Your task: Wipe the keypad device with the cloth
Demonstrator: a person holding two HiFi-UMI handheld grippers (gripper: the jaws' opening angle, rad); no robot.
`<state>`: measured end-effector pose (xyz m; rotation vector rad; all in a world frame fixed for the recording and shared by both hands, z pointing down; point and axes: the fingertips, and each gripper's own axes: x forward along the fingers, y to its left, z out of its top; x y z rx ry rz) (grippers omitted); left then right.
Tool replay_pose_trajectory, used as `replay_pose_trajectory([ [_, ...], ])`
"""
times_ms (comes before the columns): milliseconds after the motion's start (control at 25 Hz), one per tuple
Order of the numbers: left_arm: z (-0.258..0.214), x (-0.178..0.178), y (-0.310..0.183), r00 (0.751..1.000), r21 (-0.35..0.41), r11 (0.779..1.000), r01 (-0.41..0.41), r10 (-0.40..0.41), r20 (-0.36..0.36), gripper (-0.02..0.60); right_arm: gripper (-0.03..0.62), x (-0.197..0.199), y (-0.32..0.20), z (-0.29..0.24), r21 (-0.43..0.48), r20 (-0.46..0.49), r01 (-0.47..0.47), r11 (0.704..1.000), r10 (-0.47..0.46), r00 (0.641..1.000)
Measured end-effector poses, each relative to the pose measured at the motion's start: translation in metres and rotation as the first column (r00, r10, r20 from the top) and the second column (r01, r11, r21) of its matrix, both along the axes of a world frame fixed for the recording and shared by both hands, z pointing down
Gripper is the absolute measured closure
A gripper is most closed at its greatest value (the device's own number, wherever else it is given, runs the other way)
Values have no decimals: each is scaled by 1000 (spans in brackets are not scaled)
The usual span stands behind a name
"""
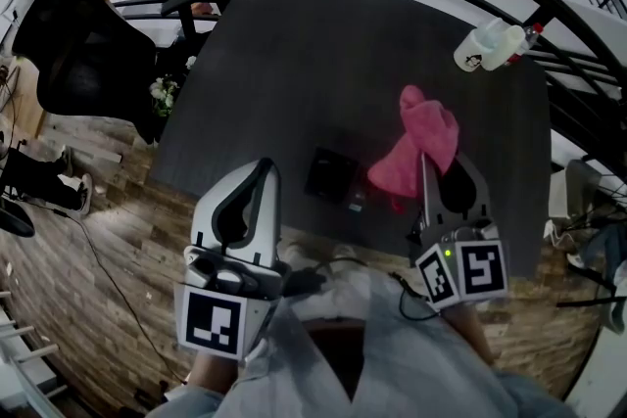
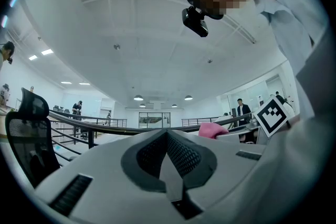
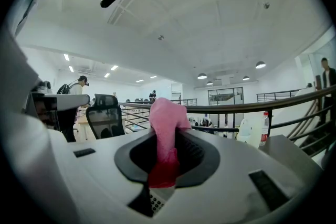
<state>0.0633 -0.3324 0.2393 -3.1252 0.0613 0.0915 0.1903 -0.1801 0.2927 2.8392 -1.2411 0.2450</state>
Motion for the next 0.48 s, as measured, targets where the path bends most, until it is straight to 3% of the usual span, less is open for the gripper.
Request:
replay_pose_trajectory([
  [480,3,4,2,1000,1,1000,-16,16,10,578,523,0,1,3,-3,5,-1,1000,1,1000],
])
